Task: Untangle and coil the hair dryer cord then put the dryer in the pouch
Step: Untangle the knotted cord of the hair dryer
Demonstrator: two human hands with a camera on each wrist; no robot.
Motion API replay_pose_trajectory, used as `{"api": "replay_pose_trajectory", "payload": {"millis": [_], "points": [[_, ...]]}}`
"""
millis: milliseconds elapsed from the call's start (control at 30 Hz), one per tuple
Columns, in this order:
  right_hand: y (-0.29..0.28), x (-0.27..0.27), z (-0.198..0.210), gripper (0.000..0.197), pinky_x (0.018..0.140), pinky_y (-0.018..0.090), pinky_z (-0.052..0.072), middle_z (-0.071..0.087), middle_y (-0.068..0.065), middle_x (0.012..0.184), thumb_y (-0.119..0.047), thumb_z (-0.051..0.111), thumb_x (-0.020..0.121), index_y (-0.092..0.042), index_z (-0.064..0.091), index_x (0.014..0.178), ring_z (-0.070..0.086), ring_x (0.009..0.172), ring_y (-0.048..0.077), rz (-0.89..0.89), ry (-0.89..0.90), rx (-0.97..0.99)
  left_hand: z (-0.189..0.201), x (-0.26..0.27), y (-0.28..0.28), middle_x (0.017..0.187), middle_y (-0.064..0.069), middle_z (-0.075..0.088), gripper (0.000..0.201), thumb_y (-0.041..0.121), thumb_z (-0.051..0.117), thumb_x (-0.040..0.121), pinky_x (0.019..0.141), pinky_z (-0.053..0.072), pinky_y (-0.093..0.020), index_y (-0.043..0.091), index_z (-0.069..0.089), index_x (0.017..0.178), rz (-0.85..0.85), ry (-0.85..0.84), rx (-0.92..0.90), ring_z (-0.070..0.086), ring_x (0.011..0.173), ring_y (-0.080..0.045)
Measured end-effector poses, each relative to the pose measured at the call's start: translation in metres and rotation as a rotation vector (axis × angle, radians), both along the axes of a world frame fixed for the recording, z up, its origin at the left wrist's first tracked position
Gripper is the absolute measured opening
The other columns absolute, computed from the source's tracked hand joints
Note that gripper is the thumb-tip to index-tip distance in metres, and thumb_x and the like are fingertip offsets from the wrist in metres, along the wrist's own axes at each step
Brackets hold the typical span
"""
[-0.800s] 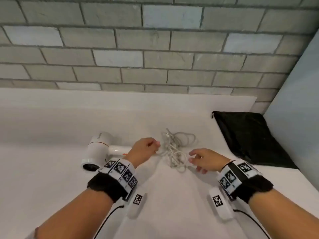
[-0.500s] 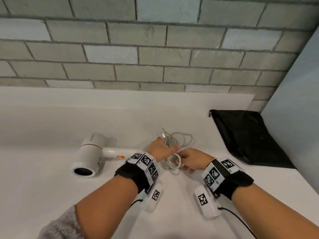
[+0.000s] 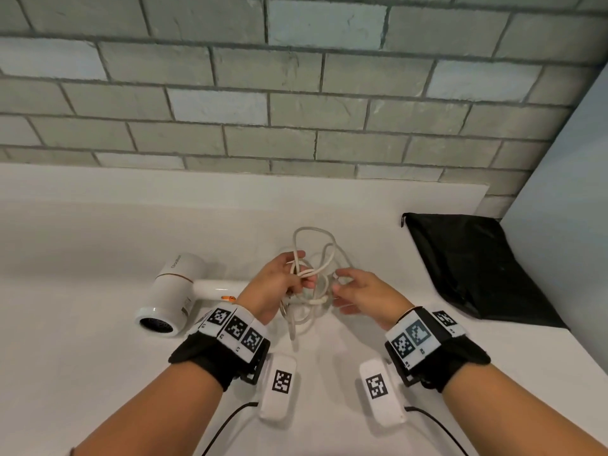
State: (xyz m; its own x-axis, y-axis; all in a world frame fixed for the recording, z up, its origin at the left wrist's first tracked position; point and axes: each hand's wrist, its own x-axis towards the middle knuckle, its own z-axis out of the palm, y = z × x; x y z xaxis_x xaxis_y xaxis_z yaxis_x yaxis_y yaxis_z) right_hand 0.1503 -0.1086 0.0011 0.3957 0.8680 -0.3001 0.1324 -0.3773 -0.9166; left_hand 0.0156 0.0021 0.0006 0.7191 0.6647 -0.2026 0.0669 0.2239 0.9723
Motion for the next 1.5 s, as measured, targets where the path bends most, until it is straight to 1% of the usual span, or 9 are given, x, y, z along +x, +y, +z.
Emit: {"api": "replay_pose_trajectory", "payload": {"millis": [200, 333, 467, 633, 767, 1000, 1100, 1267, 1500], "points": [[-0.003, -0.009, -0.005, 0.03, 0.073, 0.022, 0.04, 0.048, 0.002, 0.086, -0.013, 0.069, 0.077, -0.01, 0.063, 0.106, 0.051, 0.078, 0.018, 0.167, -0.601, 0.058, 0.008, -0.007, -0.002, 0.075, -0.003, 0.066, 0.052, -0.017, 0.039, 0.076, 0.06, 0.036, -0.022, 0.009, 0.047, 0.121, 0.022, -0.119, -0.104, 0.056, 0.064, -0.012], [-0.012, -0.015, -0.001, 0.018, 0.068, 0.015, 0.034, 0.041, -0.006, 0.083, -0.019, 0.063, 0.083, -0.01, 0.064, 0.099, 0.045, 0.077, 0.011, 0.23, -0.687, 0.2, 0.011, -0.011, -0.005, 0.076, 0.001, 0.071, 0.02, 0.018, 0.046, 0.092, 0.058, 0.041, -0.023, 0.013, 0.051, 0.111, 0.032, -0.158, -0.15, 0.055, 0.061, -0.012], [-0.019, -0.016, 0.021, 0.014, 0.061, 0.025, 0.037, 0.053, 0.003, 0.08, -0.018, 0.036, 0.096, -0.012, 0.048, 0.094, 0.05, 0.07, 0.019, 0.128, -0.683, 0.378, 0.013, -0.017, -0.01, 0.064, 0.008, 0.066, 0.058, 0.055, 0.031, 0.086, 0.046, 0.037, -0.02, 0.008, 0.058, 0.107, -0.071, -0.01, 0.115, 0.046, 0.047, -0.008], [-0.022, 0.021, 0.043, 0.023, 0.065, 0.035, 0.045, 0.048, 0.001, 0.066, -0.017, 0.031, 0.097, -0.004, 0.049, 0.095, 0.049, 0.058, 0.017, -0.237, -0.495, 0.429, 0.019, -0.023, -0.01, 0.065, 0.004, 0.068, 0.026, 0.019, 0.047, 0.093, 0.045, 0.038, -0.013, 0.01, 0.053, 0.117, -0.078, -0.073, 0.2, 0.042, 0.043, -0.005], [-0.041, 0.061, 0.041, 0.02, 0.076, 0.041, 0.048, 0.061, 0.015, 0.078, -0.023, 0.041, 0.094, -0.017, 0.051, 0.11, 0.058, 0.071, 0.032, -0.368, -0.741, 0.23, 0.03, -0.034, 0.003, 0.062, 0.007, 0.061, 0.023, 0.016, 0.043, 0.094, 0.04, 0.033, -0.015, 0.015, 0.056, 0.113, 0.028, -0.166, 0.199, 0.044, 0.046, -0.004], [-0.061, 0.061, 0.038, 0.027, 0.092, 0.04, 0.038, 0.054, 0.0, 0.112, -0.019, 0.043, 0.093, -0.034, 0.061, 0.106, 0.05, 0.108, 0.022, 0.305, -1.011, -0.489, 0.042, -0.045, 0.023, 0.061, 0.007, 0.052, 0.022, 0.022, 0.038, 0.097, 0.051, 0.033, -0.019, 0.024, 0.057, 0.106, 0.186, -0.377, 0.081, 0.043, 0.047, -0.003], [-0.049, 0.038, 0.039, 0.034, 0.095, 0.04, 0.034, 0.046, -0.001, 0.118, -0.022, 0.038, 0.095, -0.035, 0.047, 0.125, 0.042, 0.118, 0.02, 0.333, -1.046, -0.284, 0.042, -0.04, 0.02, 0.063, 0.003, 0.048, 0.021, 0.02, 0.037, 0.097, 0.049, 0.036, -0.017, 0.023, 0.056, 0.104, 0.202, -0.386, 0.074, 0.042, 0.046, -0.003], [-0.029, -0.021, 0.054, 0.036, 0.082, 0.017, 0.043, 0.062, -0.002, 0.111, -0.035, 0.035, 0.095, -0.025, 0.046, 0.128, 0.061, 0.1, 0.013, 0.302, -0.238, 0.121, 0.041, -0.039, 0.013, 0.064, 0.001, 0.049, 0.021, 0.015, 0.036, 0.097, 0.049, 0.04, -0.016, 0.024, 0.055, 0.101, 0.235, -0.387, 0.035, 0.042, 0.047, -0.004], [-0.012, -0.035, 0.033, 0.065, 0.063, 0.016, 0.042, 0.063, 0.0, 0.084, -0.035, 0.065, 0.081, -0.019, 0.034, 0.135, 0.054, 0.057, 0.0, 0.348, -0.583, -0.018, 0.045, -0.053, 0.021, 0.06, 0.003, 0.056, 0.021, 0.016, 0.036, 0.097, 0.045, 0.04, -0.016, 0.016, 0.054, 0.108, 0.205, -0.538, -0.117, 0.038, 0.043, -0.005]]}}
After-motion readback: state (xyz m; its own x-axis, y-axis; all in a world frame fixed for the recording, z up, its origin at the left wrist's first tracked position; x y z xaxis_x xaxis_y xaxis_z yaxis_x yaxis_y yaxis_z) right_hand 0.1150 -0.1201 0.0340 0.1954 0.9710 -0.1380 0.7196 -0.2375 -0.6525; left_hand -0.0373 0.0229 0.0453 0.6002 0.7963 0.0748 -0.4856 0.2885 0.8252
